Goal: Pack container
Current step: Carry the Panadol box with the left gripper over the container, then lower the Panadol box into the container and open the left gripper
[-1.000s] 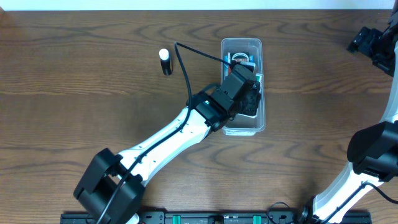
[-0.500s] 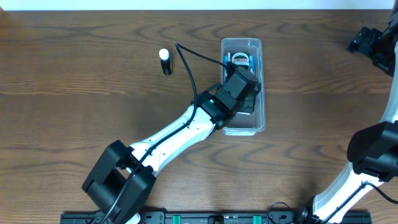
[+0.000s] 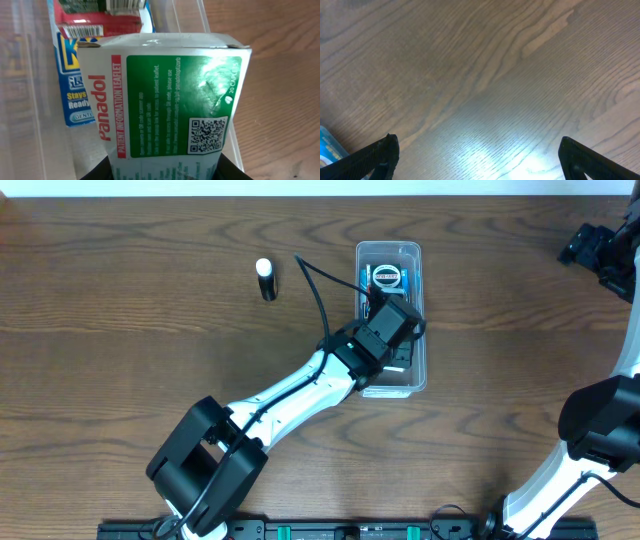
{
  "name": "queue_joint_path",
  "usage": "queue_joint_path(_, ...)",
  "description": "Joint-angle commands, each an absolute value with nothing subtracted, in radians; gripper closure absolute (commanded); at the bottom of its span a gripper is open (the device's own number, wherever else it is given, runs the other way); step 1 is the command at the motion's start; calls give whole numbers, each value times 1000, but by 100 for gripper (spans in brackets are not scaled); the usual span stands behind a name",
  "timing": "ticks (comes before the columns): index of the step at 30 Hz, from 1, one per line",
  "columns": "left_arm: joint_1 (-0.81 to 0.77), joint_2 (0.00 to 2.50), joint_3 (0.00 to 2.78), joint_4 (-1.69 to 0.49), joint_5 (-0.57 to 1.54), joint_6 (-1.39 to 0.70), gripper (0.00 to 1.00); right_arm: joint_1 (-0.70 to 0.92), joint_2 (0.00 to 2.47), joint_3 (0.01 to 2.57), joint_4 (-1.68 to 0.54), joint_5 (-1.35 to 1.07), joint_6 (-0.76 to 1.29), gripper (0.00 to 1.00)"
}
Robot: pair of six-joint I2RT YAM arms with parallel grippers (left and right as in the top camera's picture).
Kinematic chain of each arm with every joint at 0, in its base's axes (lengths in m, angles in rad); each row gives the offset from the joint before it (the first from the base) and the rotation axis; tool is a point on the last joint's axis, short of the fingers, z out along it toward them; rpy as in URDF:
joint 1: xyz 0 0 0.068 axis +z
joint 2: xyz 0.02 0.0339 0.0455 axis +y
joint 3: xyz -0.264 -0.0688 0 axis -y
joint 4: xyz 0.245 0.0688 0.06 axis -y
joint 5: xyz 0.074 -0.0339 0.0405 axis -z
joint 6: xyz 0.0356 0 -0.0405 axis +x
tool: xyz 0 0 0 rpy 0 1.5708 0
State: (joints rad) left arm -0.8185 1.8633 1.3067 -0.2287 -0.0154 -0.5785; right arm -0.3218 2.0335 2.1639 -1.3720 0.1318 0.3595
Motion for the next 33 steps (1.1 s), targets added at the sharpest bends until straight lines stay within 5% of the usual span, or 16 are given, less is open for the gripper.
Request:
queue_joint_path(1,-826,1874,1316,-226,-38,-585,60,-326,2016,2161,-1373,142,374,1)
queue_joint_path(33,-859,1874,1315,-249,-35,-585,58,-326,2016,2161,-1373,142,374,1)
